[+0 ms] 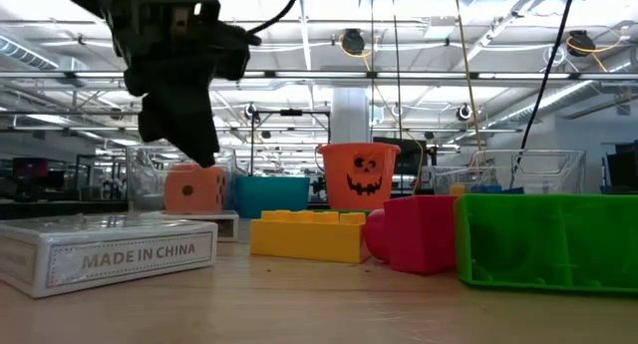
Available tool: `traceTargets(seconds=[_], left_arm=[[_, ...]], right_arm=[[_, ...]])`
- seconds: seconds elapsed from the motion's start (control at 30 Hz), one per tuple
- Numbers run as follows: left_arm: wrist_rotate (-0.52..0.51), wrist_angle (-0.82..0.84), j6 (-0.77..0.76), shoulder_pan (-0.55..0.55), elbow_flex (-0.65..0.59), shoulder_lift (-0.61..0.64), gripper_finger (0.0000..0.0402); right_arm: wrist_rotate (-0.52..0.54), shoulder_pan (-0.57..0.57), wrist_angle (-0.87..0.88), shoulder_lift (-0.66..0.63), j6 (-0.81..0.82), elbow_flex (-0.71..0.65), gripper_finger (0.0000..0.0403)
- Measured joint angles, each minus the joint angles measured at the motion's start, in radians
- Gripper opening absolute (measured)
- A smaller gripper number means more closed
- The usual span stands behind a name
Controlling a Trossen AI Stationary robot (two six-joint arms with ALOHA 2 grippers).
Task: Pick & Place Toys
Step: Put the black deck of cards into the blue bin
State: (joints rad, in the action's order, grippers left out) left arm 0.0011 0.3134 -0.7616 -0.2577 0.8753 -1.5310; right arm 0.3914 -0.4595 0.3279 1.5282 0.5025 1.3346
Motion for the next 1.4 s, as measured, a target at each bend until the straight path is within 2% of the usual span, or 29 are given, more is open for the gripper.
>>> traceTargets(seconds=[0.4, 0.77, 1.0, 1.1, 1.2, 1.4], left_arm=[[-0.011, -0.063, -0.008, 0.015, 0.0, -0.07, 0.0111], [-0.042, -0.072, -0.09, 0.113, 0.0, -0.131, 0.0111], [-0.075, -0.056, -0.109, 0.18, 0.0, -0.105, 0.0111], [-0.073, -0.052, -0.058, 0.206, 0.0, -0.073, 0.0111], [-0.021, -0.045, 0.043, 0.211, 0.0, -0.04, 0.0111], [0.018, 0.005, 0.161, 0.135, 0.0, -0.017, 0.0111]], right_arm=[[0.002, 0.0, 0.029, 0.0, -0.021, 0.0, 0.016], [0.004, 0.008, 0.069, 0.0, -0.04, 0.0, 0.016], [0.004, 0.008, 0.08, 0.0, -0.043, 0.0, 0.016], [0.004, 0.008, 0.083, 0.0, -0.043, 0.0, 0.016], [0.003, 0.008, 0.084, 0.0, -0.043, 0.0, 0.016], [0.004, 0.008, 0.085, 0.0, -0.043, 0.0, 0.016]])
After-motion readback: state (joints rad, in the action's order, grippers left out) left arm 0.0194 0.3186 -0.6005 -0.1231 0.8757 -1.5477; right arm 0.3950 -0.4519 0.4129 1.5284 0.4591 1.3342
